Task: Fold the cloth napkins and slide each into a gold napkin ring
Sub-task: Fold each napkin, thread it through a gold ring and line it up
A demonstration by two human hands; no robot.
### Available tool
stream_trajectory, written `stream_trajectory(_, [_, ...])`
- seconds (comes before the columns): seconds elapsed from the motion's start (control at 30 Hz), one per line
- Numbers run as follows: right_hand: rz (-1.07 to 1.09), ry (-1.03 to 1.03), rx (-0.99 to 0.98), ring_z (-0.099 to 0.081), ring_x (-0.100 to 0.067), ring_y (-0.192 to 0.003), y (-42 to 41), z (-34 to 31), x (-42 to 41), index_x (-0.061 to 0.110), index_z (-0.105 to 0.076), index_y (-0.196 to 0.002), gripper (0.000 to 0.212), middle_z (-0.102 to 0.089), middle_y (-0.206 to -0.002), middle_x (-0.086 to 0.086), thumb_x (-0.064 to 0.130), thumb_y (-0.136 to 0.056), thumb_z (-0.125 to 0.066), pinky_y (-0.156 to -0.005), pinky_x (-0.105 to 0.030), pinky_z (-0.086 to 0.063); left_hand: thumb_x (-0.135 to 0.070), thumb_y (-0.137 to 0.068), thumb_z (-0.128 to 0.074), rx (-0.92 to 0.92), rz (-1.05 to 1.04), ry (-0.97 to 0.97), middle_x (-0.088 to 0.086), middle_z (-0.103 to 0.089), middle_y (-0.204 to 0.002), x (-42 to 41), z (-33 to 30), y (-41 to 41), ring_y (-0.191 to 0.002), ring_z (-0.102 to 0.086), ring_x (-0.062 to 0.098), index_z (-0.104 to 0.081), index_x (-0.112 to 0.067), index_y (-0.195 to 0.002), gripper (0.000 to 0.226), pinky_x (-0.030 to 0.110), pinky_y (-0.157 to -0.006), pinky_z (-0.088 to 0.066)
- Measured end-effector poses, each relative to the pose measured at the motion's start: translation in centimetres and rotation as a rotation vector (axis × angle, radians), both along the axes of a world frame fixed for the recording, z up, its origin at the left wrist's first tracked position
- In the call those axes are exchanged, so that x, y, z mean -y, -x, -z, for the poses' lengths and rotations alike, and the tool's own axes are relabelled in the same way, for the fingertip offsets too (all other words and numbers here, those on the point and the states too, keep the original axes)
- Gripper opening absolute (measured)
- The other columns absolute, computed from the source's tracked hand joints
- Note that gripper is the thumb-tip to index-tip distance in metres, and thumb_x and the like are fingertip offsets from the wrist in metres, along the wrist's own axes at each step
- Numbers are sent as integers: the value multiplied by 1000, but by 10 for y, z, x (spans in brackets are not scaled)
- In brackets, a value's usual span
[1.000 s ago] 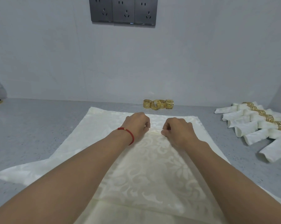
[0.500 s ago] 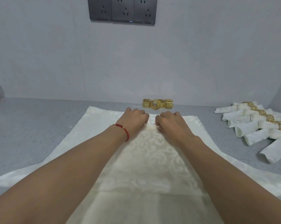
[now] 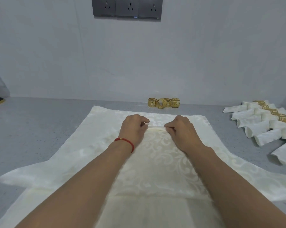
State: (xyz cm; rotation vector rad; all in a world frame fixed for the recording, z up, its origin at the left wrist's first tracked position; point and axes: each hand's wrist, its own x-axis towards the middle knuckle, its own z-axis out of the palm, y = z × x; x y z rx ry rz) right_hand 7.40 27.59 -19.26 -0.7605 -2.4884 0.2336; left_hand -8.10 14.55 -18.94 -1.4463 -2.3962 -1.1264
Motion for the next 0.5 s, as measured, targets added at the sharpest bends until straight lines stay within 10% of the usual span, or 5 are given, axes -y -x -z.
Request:
stream_trajectory(0.03, [25, 9, -2, -50, -28, -89, 0, -1, 1, 21, -71, -78, 23, -53, -86, -4, 13, -96, -60, -77, -43, -47, -9, -91, -60, -43, -1, 31, 2, -58, -86, 0, 0, -1, -83, -50, 18, -52, -18, -76, 19, 32, -84, -48])
stream_trajectory(0.13, [80, 32, 6, -48, -21, -106, 0, -5, 4, 24, -71, -98, 9, -56, -107, 2, 23, -97, -62, -89, -40, -37, -17, -98, -54, -214, -36, 188, 2, -56, -100, -1, -3, -3, -100, -47, 24, -71, -21, -94, 18, 39, -86, -41])
stream_trajectory(0.37, [-2, -164, 160, -55, -20, -92, -11, -18, 13, 25, -59, -86, 28, -60, -89, 8, -2, -78, -56, -89, -39, -38, -1, -70, -62, -651, -119, 363, -7, -52, -84, 9, -11, -21, -88, -47, 21, -55, -27, -87, 32, 35, -72, -23])
stream_trajectory(0.5, [-16, -113, 223, -56, -18, -95, -17, -21, 19, 26, -64, -91, 19, -61, -94, 10, 11, -84, -55, -93, -39, -37, 2, -77, -53, -563, -77, 448, -4, -44, -72, 12, -24, -28, -77, -45, 24, -45, -22, -67, 27, 34, -73, -30])
